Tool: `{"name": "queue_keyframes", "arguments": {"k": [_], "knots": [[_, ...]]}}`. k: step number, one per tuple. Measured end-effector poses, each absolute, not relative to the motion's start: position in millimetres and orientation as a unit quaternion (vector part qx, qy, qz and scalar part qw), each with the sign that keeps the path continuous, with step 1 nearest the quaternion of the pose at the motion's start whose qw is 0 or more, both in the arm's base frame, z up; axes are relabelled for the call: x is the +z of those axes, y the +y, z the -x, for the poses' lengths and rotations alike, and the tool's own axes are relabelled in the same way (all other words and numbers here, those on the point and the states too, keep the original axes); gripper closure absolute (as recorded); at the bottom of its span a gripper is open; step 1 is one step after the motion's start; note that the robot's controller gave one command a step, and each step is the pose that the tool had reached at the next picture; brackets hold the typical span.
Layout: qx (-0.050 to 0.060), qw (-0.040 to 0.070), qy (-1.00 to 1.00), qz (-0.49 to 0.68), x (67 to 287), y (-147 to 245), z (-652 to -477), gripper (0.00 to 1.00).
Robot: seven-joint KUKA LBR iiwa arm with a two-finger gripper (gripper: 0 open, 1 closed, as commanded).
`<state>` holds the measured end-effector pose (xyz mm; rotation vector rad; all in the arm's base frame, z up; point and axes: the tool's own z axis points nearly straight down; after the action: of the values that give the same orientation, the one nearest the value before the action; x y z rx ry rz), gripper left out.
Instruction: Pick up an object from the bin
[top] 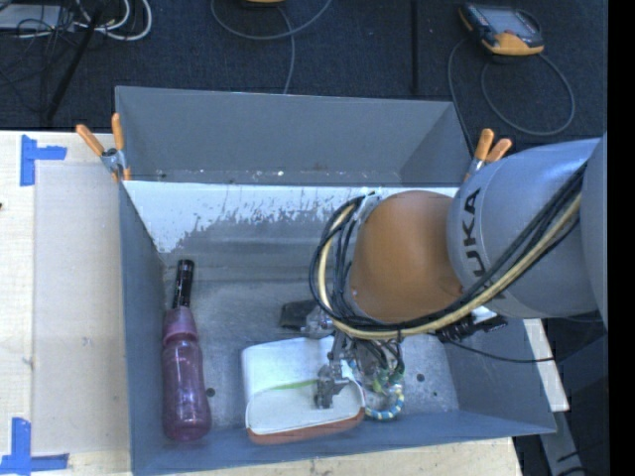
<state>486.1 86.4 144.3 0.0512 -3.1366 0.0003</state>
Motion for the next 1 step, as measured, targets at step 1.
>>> {"name": "queue_keyframes", "arguments": {"k": [1], "knots": [[0.000,0.002,-1.000,-0.016,144.3,86.3,-486.2,1.00]]}}
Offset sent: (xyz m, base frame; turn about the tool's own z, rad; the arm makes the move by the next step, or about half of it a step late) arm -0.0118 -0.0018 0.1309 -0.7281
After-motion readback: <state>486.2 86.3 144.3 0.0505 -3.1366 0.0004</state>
